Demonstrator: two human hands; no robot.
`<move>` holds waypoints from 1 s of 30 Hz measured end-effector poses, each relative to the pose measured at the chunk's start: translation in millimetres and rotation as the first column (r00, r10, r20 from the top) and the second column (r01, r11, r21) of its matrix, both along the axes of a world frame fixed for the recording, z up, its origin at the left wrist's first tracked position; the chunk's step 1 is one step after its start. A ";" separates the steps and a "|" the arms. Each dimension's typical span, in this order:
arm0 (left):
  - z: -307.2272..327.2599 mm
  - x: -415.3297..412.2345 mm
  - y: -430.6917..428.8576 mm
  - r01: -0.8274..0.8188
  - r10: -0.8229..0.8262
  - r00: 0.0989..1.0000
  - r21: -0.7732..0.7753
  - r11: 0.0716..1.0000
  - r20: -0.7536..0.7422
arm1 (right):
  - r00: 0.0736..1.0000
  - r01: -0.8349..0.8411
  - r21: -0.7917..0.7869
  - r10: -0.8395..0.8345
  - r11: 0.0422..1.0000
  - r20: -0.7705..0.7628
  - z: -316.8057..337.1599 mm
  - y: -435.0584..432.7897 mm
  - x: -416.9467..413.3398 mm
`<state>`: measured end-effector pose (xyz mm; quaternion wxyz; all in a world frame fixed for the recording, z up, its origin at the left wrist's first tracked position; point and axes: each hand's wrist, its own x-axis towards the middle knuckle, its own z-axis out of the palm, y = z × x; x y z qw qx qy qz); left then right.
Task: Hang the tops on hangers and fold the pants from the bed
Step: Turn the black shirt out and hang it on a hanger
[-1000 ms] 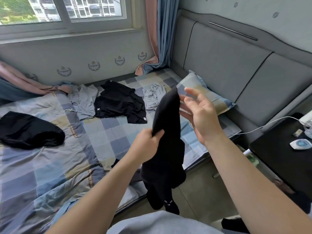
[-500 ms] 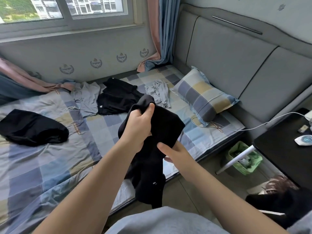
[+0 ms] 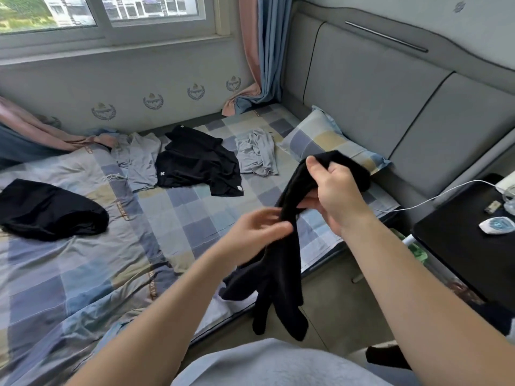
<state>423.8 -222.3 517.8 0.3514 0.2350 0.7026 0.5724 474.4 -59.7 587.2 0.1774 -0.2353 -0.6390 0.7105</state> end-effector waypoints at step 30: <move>30.5 -25.7 -10.4 -0.413 0.372 0.892 0.128 0.902 0.258 | 0.890 -0.322 0.245 0.205 0.914 0.407 -143.4 -12.1 48.4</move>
